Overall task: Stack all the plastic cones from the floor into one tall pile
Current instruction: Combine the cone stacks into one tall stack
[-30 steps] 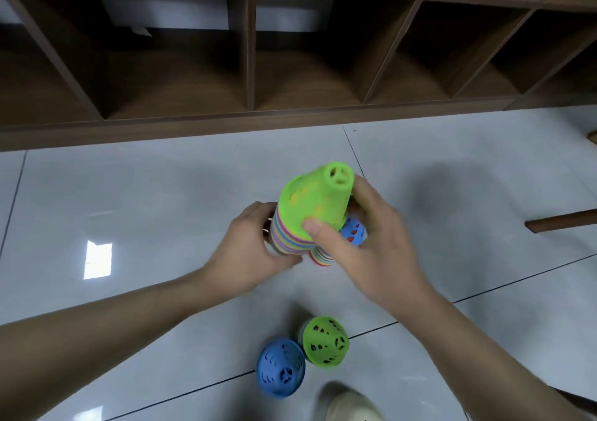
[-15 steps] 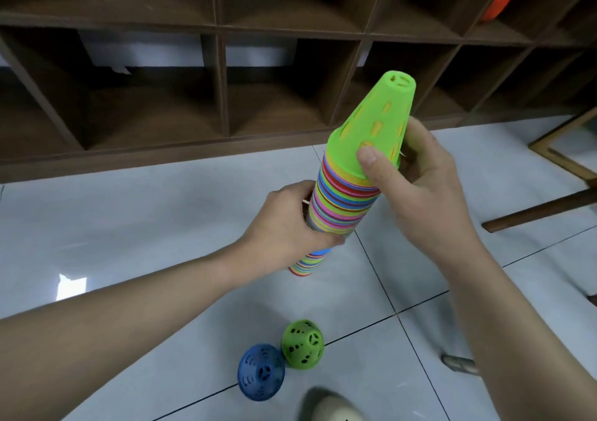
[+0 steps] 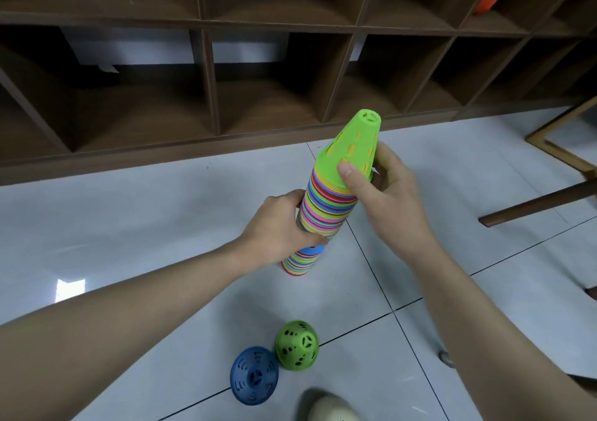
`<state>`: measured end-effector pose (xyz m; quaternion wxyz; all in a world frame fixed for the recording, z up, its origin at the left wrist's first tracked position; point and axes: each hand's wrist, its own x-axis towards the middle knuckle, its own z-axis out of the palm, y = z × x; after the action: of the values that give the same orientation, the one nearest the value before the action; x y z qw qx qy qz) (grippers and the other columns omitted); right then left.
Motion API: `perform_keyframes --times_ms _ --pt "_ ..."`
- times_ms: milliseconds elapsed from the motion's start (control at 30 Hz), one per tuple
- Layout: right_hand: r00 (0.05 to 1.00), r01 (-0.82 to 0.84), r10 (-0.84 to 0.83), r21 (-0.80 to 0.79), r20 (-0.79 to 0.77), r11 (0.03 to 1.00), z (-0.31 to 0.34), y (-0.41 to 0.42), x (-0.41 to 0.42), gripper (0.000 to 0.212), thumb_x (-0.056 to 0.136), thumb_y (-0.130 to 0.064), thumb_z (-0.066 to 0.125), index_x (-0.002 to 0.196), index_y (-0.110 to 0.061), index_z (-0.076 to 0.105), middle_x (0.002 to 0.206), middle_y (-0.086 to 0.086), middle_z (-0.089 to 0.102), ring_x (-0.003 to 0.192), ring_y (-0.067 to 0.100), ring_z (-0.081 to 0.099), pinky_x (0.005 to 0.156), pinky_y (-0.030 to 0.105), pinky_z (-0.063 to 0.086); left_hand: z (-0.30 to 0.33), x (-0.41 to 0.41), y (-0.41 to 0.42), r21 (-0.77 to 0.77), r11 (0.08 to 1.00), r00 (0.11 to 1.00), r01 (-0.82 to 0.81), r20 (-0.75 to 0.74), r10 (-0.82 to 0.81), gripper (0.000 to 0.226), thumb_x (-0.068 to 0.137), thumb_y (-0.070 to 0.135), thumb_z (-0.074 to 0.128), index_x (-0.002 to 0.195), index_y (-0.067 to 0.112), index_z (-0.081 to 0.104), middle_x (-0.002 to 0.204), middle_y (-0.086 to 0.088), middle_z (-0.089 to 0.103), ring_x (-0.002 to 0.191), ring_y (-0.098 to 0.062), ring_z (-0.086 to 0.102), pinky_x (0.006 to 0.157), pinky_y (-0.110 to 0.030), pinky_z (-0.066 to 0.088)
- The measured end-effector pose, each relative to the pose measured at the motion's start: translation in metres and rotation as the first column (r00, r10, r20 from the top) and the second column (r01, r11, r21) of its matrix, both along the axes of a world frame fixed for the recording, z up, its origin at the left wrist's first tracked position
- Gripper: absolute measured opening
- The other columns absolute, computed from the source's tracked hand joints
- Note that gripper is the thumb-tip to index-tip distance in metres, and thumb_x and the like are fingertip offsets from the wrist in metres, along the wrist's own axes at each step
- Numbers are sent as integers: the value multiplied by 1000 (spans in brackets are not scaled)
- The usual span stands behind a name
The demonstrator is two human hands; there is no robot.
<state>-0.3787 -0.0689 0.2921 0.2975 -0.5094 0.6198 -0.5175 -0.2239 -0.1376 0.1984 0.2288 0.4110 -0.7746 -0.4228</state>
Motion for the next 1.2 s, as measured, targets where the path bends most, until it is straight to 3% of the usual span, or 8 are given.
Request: perform_keyframes --times_ms 200,400,533,700,833,1000,1200 --pt "1000 -1 1 57 4 998 -26 -1 4 51 82 -50 71 126 -25 61 114 -4 71 106 21 68 92 51 55 -21 2 3 27 999 997 27 76 -29 65 60 46 88 119 30 63 104 12 72 93 -7 67 83 -33 58" --pt "1000 -9 9 82 -1 997 -40 1 0 47 87 -42 71 128 -22 60 114 -5 71 105 17 69 92 48 56 -28 4 -4 27 999 988 40 146 -43 68 61 48 87 122 33 61 109 13 72 97 -9 67 84 -34 57" --pt "1000 -27 28 103 -2 994 -49 1 -1 48 86 -39 73 128 -20 59 114 -7 71 105 14 69 91 41 57 -35 2 -2 51 998 980 35 192 -44 72 56 57 80 121 34 60 107 12 72 97 -11 68 82 -36 58" --pt "995 -86 93 139 -45 987 -58 3 -2 42 87 -23 77 124 -16 59 112 -9 69 102 7 67 86 20 52 -43 2 0 60 998 978 19 206 -31 69 62 56 80 122 28 60 107 7 71 96 -16 67 79 -36 57" --pt "990 -111 122 143 -68 983 -61 4 -6 42 88 -22 76 125 -14 58 114 -9 68 105 7 66 87 18 51 -47 2 -2 42 999 977 23 212 -31 67 66 46 86 123 24 59 107 6 71 96 -16 66 80 -34 56" --pt "987 -110 126 146 -100 983 -67 9 -1 43 88 -24 76 126 -19 57 114 -14 67 107 5 65 81 10 47 -51 4 2 54 998 977 29 209 -40 70 68 48 85 127 23 55 109 6 71 97 -16 67 79 -34 56" --pt "985 -109 126 139 -119 984 -68 9 4 45 89 -26 75 129 -20 56 115 -12 67 110 7 64 82 13 49 -50 9 8 150 988 976 29 208 -60 75 67 56 76 130 27 49 115 6 70 102 -17 66 84 -37 56"
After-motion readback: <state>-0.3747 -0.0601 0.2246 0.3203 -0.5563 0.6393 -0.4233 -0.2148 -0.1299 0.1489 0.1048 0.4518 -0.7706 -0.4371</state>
